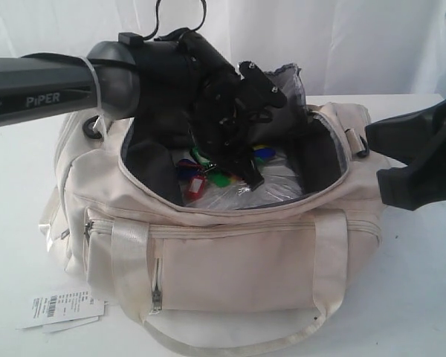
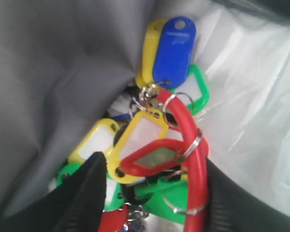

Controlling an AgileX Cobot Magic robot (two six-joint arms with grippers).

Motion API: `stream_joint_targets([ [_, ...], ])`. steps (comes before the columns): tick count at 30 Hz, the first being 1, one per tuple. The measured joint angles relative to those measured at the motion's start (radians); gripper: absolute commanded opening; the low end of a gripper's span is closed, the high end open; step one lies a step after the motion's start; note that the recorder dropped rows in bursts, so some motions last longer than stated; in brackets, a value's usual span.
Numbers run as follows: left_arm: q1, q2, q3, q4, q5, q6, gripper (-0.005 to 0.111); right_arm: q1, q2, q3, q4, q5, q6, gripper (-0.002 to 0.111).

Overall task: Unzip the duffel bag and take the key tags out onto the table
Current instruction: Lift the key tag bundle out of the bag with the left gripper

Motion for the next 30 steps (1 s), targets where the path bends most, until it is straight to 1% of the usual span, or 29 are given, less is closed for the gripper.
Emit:
stream_joint_targets([
  [2,0.0,0.013,0.0,0.0,0.015,0.0,0.026,0.0,0.0,0.0,0.0,0.0,0.0,0.0],
  [4,0.0,0.015,0.0,0.002,0.033,-0.002,0.005,0.0,0.0,0.0,0.0,0.0,0.0,0.0],
  [5,0.0,0.015,-0.003,0.002,0.045,-0.004,0.0,0.0,0.0,0.0,0.0,0.0,0.0,0.0],
  [10,0.0,-0.034,-0.041,0.002,0.076,-0.006,0.0,0.0,0.0,0.0,0.0,0.002,0.0,0.0],
  [14,0.0,-0.122,-0.054,0.002,0.077,-0.006,0.0,0.0,0.0,0.0,0.0,0.002,0.0,0.0],
  [19,0.0,-0.217,-0.058,0.002,0.114,0.015,0.0,0.0,0.0,0.0,0.0,0.004,0.0,0.0],
  [30,0.0,-0.362,-0.058,-0.024,0.338,0.065,0.0,0.0,0.0,0.0,0.0,0.004,0.0,0.0],
])
